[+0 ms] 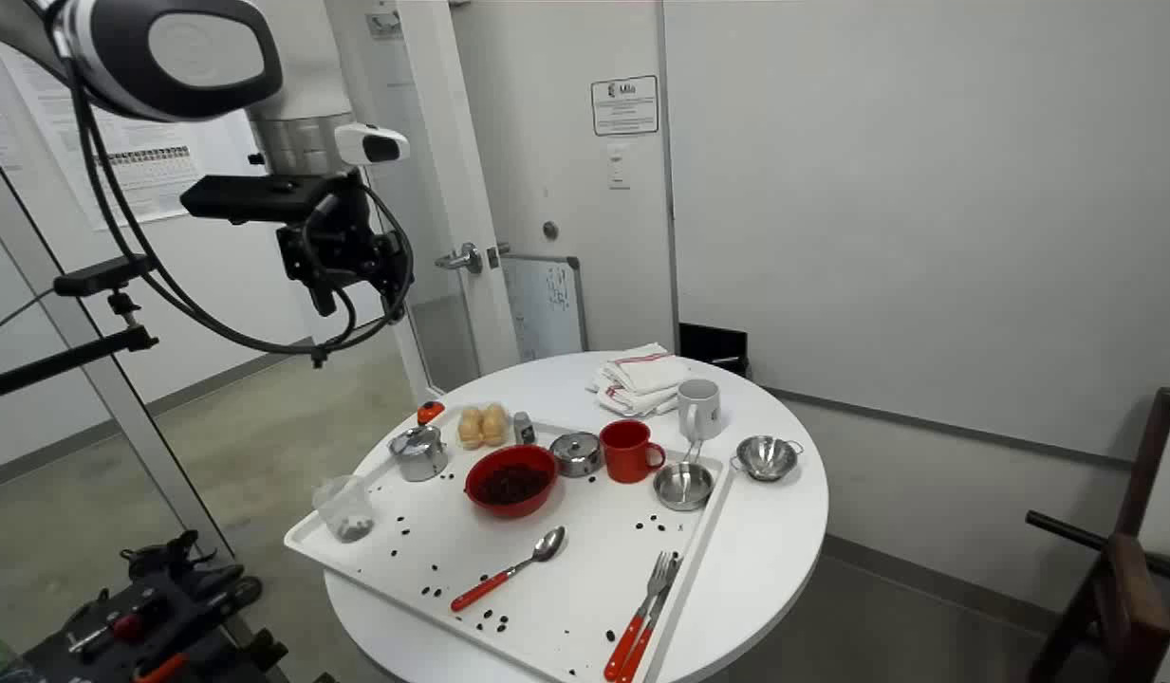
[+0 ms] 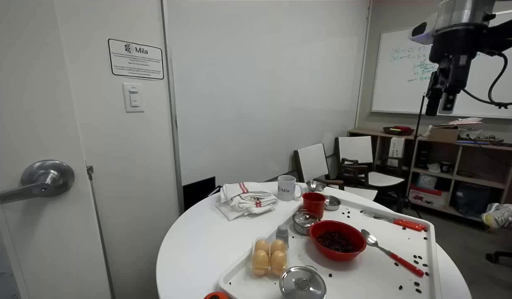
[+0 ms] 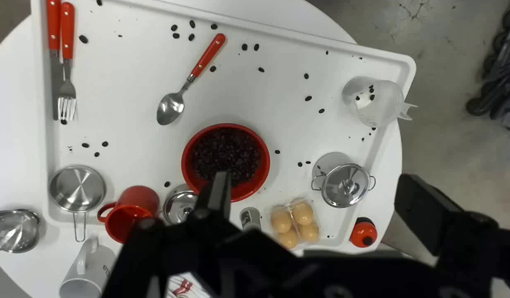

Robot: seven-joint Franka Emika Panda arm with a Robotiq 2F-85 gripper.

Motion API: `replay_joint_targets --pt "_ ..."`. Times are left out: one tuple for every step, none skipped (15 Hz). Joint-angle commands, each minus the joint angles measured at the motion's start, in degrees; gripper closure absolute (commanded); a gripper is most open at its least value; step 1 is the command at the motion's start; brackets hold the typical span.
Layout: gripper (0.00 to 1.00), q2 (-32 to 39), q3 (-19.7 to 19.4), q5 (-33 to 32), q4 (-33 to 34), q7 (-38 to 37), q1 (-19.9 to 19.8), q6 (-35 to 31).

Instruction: Use the spoon to stir the contents of the red bowl

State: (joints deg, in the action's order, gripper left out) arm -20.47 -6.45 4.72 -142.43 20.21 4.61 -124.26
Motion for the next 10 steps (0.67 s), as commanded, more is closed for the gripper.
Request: replay_joint_targets --pt "0.0 0.03 0.7 0.28 0.08 0.2 -0.72 0.14" --pt "0.0 0.03 0.7 0.28 0.08 0.2 -0.72 0.14" --pt "0.0 0.03 0.7 0.28 0.08 0.2 -0.72 0.14" --pt "0.0 0.03 0.7 0.28 0.08 0.2 -0.72 0.14" --pt "0.0 0.17 0.9 0.01 -0.29 -0.69 -1.03 -0.33" --pt "0.0 0.46 1.12 -0.1 -1.09 -1.98 -1.43 -1.61" --pt "0.0 0.75 1.46 -0.1 -2.17 -4.23 -2.0 -3.81" --pt "0.0 1.06 1.9 0.4 -4.0 -7.86 -2.75 -8.7" --pt "0.0 1.6 2.11 0.52 -4.94 -9.88 -3.14 -11.59" --pt "0.0 2.47 2.31 0.88 -6.28 -12.1 -3.48 -15.43"
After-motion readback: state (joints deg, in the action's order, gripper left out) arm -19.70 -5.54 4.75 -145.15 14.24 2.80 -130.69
